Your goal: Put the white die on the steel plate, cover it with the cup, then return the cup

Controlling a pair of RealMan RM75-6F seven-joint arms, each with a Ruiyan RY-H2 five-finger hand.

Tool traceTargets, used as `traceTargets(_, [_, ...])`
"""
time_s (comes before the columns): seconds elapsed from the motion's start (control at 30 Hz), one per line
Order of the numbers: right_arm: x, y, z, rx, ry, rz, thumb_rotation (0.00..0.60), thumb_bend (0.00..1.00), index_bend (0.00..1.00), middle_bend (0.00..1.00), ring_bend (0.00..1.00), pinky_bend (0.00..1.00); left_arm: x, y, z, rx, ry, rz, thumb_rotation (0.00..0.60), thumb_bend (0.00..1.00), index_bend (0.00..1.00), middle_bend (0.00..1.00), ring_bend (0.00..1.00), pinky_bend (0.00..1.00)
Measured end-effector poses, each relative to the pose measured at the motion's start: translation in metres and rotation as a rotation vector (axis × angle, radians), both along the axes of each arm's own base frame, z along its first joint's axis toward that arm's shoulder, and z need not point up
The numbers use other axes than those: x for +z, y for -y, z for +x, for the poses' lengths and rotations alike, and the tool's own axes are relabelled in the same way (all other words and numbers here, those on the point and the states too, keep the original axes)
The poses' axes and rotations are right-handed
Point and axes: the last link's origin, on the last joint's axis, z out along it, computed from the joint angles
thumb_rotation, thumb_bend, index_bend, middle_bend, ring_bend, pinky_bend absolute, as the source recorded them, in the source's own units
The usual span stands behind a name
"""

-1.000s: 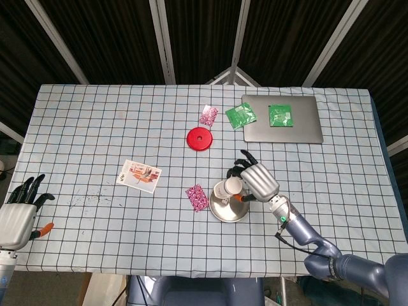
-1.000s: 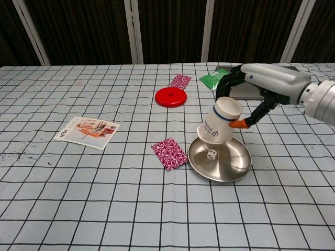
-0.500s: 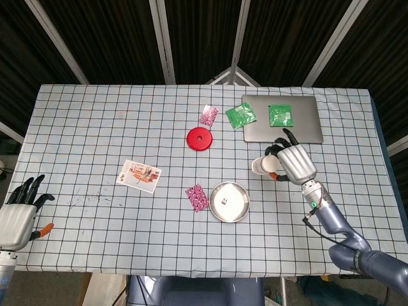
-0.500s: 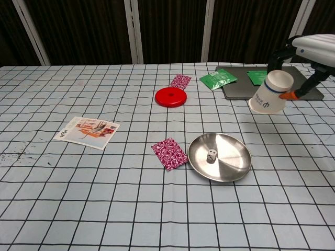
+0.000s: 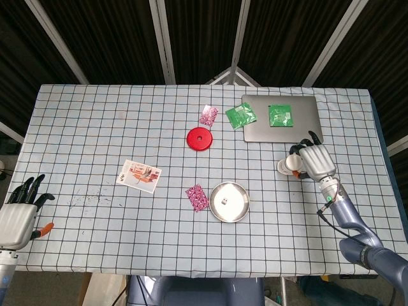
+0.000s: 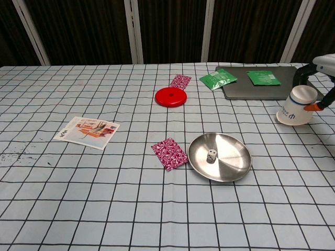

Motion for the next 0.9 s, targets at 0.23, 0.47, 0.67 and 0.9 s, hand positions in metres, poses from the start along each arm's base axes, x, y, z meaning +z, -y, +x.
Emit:
traceTargets(0.23, [-0.0011, -0.0005, -0.0006, -0.020, 0.069, 0.009, 0.600, 0.47, 0.69, 0.49, 0.25, 0.04, -0.0021, -0.0003, 0.0005, -0.001, -0.004, -0.009, 0.600, 0.24, 0.35, 0.00, 0.00, 0.13])
traceTargets(0.47, [-0.0026, -0.0027, -0.0049, -0.057, 0.092, 0.050, 0.600, 0.20, 0.50, 0.42, 0.10, 0.01, -0.0029, -0.0001, 0.0005, 0.001, -0.006, -0.011, 0.600, 0.24, 0.35, 0.00, 0.00, 0.13])
traceTargets(0.67, [-0.0045, -0.0057, -0.0052, -0.080, 0.107, 0.082, 0.600, 0.08, 0.23, 0.30, 0.07, 0.00, -0.0044, -0.0008, 0.0009, 0.000, -0.010, -0.015, 0.600, 0.24, 0.35, 0.00, 0.00, 0.13])
traceTargets(0.9, [-0.0027, -0.0079, -0.0030, -0.093, 0.134, 0.091, 0.600, 0.06, 0.12, 0.18, 0.01, 0.00, -0.0047, -0.0008, 0.0009, 0.001, -0.011, -0.016, 0.600, 0.24, 0.35, 0.00, 0.00, 0.13])
